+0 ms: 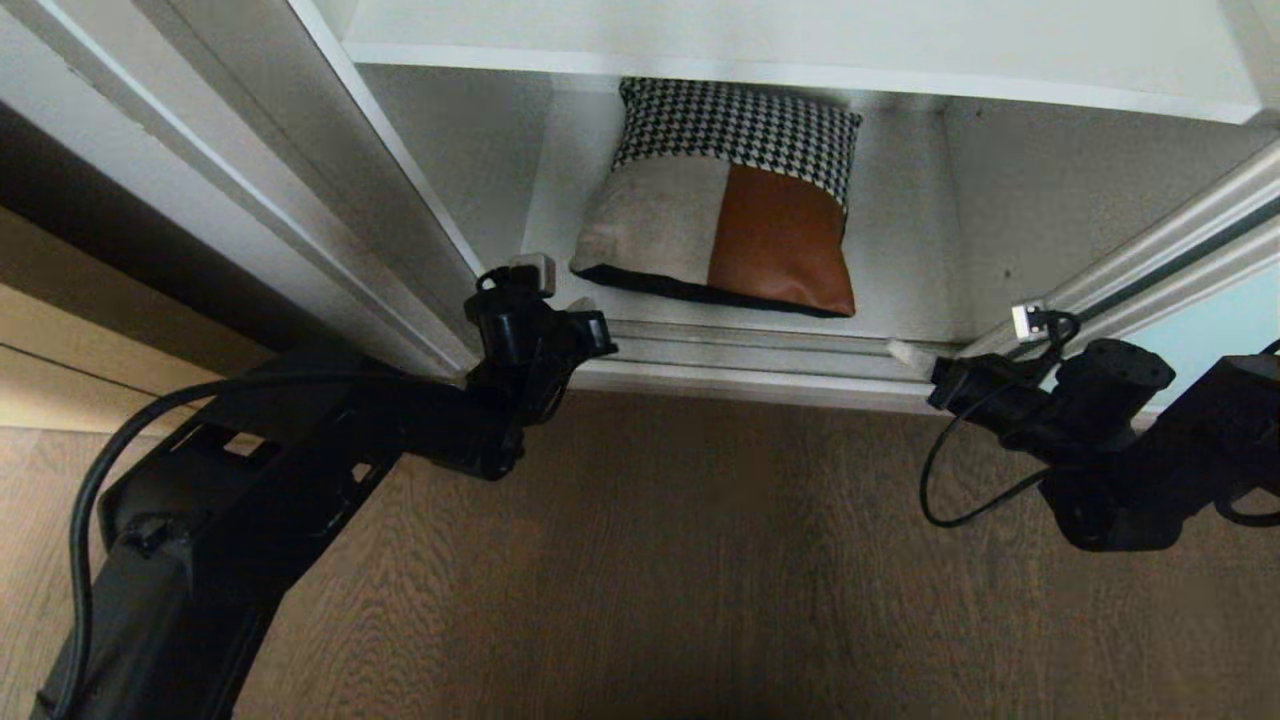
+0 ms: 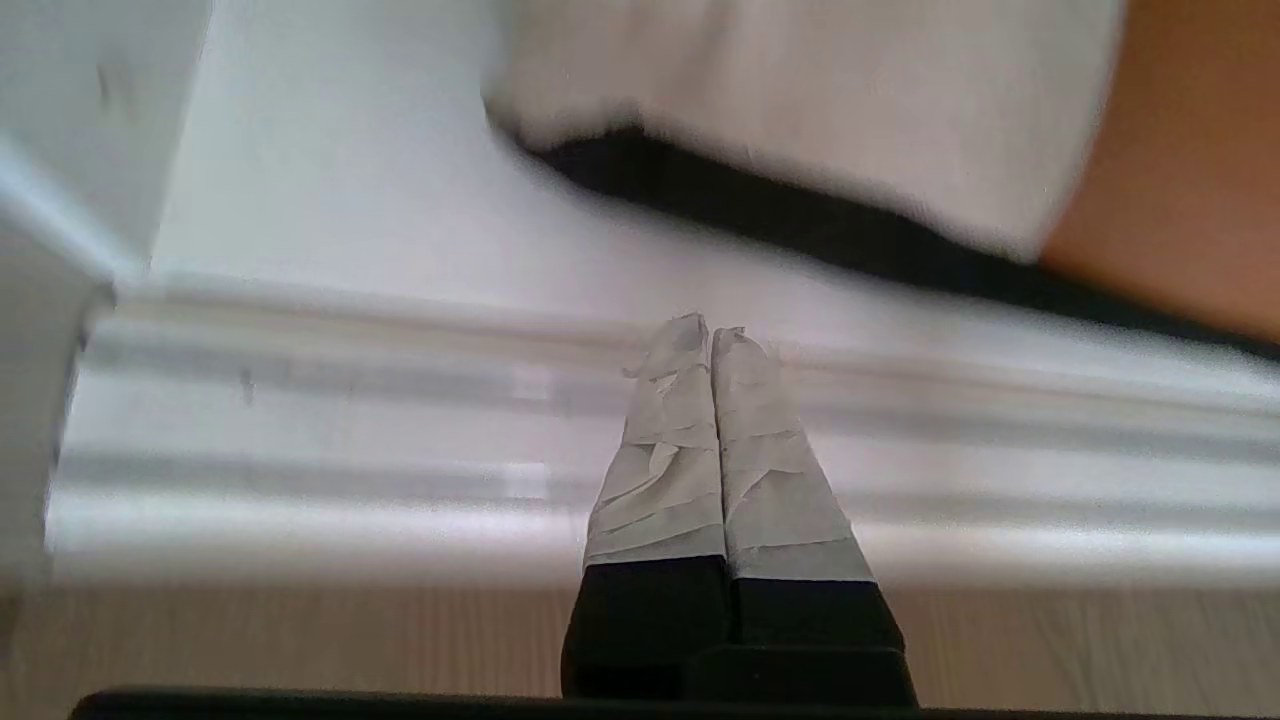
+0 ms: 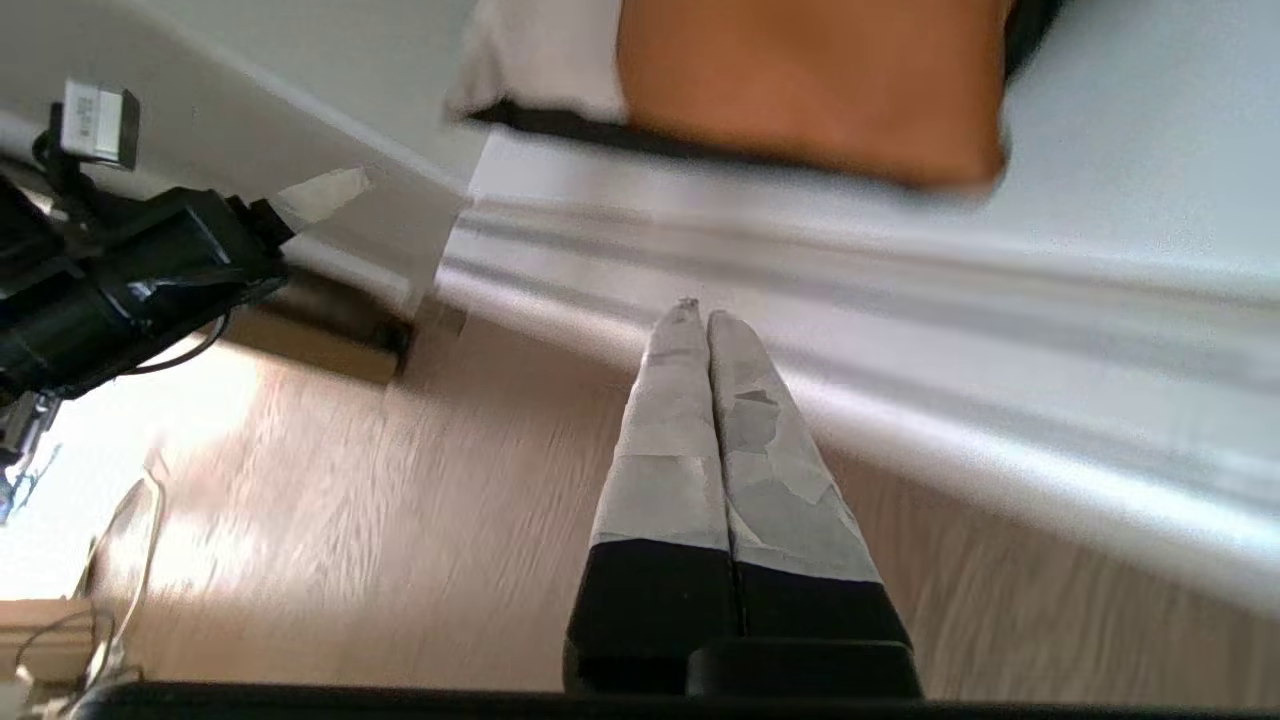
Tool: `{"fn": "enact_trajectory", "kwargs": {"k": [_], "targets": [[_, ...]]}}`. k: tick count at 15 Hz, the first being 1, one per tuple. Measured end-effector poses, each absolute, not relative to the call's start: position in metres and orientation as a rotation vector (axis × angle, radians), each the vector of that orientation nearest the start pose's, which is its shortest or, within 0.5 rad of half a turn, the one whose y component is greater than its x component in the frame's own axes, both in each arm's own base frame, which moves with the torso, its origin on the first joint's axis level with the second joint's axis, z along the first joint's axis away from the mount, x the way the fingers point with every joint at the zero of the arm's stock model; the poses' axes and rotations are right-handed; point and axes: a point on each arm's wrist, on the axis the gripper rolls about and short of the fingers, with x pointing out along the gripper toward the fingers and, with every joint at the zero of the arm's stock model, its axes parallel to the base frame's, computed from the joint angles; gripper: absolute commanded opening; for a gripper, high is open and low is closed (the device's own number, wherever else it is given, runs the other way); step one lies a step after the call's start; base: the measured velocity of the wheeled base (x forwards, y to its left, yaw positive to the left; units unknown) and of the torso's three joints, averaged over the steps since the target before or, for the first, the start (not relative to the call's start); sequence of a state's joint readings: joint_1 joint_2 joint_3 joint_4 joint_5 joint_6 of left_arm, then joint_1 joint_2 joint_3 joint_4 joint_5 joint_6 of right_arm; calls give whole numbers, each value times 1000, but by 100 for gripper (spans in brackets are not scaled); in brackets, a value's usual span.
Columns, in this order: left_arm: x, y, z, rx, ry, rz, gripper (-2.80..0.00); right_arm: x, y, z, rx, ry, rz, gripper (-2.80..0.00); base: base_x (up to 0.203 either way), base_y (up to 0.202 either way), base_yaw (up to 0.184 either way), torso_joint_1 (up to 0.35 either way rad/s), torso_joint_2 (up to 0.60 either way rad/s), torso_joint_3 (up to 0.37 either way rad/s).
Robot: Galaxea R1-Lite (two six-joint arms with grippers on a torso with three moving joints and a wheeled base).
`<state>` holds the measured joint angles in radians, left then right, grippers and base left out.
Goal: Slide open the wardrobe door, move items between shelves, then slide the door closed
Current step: Close the door
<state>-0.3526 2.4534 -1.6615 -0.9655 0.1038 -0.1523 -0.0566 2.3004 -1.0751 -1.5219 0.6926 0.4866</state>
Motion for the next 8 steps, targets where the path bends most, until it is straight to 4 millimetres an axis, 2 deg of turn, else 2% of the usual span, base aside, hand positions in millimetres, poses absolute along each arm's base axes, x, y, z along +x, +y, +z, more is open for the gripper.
{"fn": "enact_trajectory", "kwargs": {"k": [2,5,8], "targets": [[479,-174,136,-190,-154,-266,-280,424,-10,113,356,-122,684,-280,-153,0,2,1,-1,2],[475,-171,137,-200,-201,-271,-280,424,-10,114,355,-125,683,-280,0,0,0,0,0,0],[469,-169,134,-169,-166,-264,-280,421,-9,119,347,-133,683,-280,0,0,0,0,0,0]]}}
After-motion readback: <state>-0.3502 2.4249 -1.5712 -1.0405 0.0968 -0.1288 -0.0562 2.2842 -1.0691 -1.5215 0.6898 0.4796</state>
